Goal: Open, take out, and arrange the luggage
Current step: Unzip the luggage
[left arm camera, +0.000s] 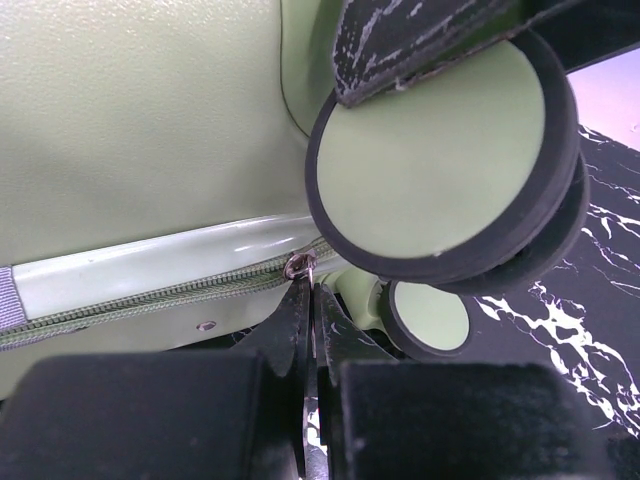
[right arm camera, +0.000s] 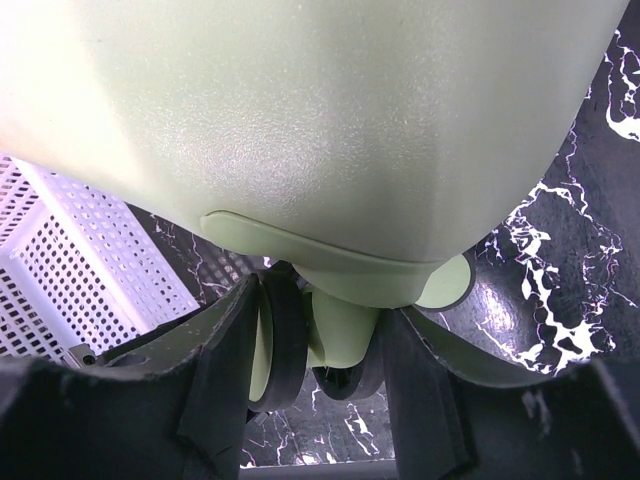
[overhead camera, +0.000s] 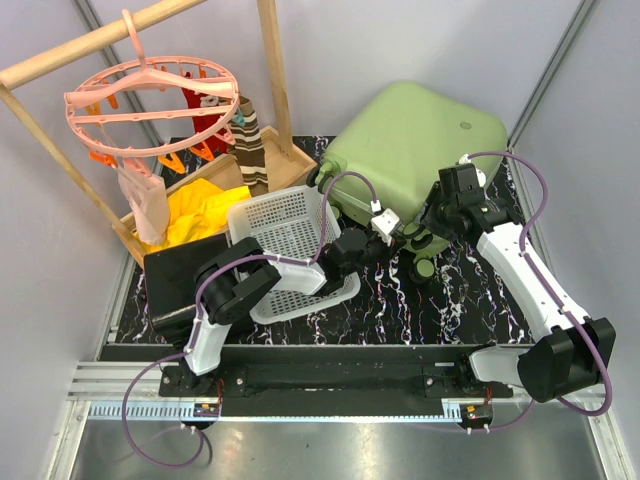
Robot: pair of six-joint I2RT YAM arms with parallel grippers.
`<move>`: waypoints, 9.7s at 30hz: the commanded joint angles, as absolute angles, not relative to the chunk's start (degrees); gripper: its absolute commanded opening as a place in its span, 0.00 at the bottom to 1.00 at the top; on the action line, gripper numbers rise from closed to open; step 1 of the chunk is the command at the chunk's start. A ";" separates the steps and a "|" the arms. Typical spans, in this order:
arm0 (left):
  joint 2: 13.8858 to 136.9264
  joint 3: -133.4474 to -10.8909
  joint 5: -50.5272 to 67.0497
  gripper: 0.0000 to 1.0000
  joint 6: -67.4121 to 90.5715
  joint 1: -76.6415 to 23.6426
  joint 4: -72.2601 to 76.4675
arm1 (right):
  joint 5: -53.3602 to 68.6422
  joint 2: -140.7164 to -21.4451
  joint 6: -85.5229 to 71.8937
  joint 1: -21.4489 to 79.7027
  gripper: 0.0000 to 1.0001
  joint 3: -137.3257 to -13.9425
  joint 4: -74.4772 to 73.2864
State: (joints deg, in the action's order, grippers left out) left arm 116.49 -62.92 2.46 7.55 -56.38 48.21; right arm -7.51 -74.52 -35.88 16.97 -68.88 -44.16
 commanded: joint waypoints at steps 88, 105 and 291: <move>120.06 -71.10 22.15 0.00 12.13 -66.71 54.14 | 3.06 -66.97 -25.66 20.21 0.07 -65.74 -46.05; 112.16 -66.45 16.00 0.63 5.82 -67.85 52.39 | -3.59 -63.12 -25.58 20.22 0.52 -66.70 -47.02; 112.06 -82.44 33.40 0.00 59.05 -51.94 52.81 | -4.66 -43.59 -33.40 18.98 0.51 -5.19 35.15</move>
State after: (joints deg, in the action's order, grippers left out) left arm 114.80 -79.75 28.84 54.19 -49.19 29.80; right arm -5.34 -44.12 -31.22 17.89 -7.90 27.09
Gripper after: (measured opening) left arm 0.544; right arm 0.516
